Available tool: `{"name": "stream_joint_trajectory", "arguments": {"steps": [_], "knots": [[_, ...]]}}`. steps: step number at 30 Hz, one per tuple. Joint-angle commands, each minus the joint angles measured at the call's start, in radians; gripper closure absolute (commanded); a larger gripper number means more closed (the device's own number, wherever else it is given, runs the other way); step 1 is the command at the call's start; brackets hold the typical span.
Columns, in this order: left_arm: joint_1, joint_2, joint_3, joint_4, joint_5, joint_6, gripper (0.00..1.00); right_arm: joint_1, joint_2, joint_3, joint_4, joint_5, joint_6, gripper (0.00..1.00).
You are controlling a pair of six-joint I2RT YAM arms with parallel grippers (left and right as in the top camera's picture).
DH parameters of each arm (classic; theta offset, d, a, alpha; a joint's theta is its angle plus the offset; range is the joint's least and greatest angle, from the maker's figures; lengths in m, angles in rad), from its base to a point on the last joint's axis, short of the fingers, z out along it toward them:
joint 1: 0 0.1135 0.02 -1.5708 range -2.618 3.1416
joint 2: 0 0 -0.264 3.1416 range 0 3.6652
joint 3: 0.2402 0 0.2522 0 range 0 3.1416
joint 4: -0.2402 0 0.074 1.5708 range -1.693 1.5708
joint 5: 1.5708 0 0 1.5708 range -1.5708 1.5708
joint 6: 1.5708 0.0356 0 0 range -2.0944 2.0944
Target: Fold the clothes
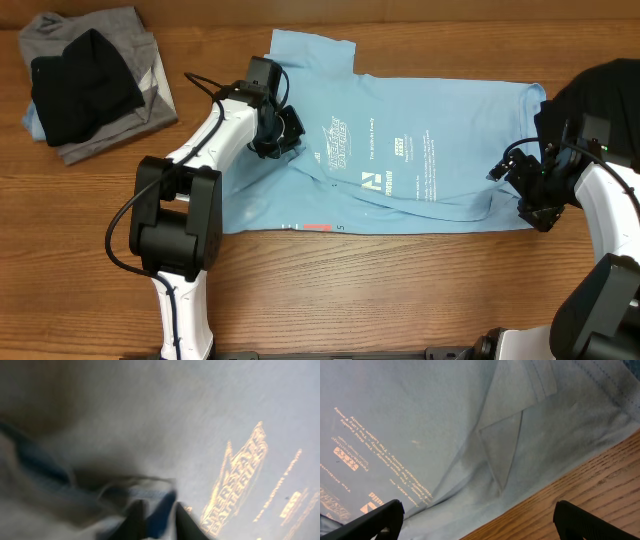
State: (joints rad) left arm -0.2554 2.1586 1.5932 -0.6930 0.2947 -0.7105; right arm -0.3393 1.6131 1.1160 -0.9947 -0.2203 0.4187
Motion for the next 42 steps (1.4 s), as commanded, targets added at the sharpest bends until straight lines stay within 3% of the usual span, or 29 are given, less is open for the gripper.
{"name": "stream_joint_trajectory", "arguments": {"steps": [1,2,4,8,17,24,35,42], "knots": [[-0.006,0.012,-0.004,0.018,0.010,-0.008,0.31,0.004,-0.012,-0.005,0.005,0.010,-0.001,0.00],[-0.006,0.012,-0.004,0.014,0.011,-0.007,0.23,0.004,-0.012,-0.005,0.005,0.010,-0.001,0.00],[-0.003,0.012,-0.003,-0.012,0.013,-0.007,0.20,0.004,-0.012,-0.005,0.005,0.010,-0.001,0.00],[0.008,-0.003,0.002,-0.083,0.020,0.006,0.32,0.004,-0.012,-0.005,0.006,0.010,-0.001,0.00],[0.027,-0.152,0.008,-0.139,0.017,0.083,0.32,0.004,-0.012,-0.005,0.014,0.010,-0.001,0.00],[0.011,-0.180,-0.012,-0.298,0.008,0.083,0.31,0.004,-0.012,-0.005,0.018,0.009,0.000,0.00],[-0.020,-0.082,-0.101,-0.195,0.002,0.034,0.35,0.004,-0.012,-0.005,-0.010,0.009,-0.001,0.00],[-0.019,-0.053,-0.101,-0.144,-0.005,0.022,0.45,0.004,-0.012,-0.005,-0.009,0.010,-0.001,0.00]]}}
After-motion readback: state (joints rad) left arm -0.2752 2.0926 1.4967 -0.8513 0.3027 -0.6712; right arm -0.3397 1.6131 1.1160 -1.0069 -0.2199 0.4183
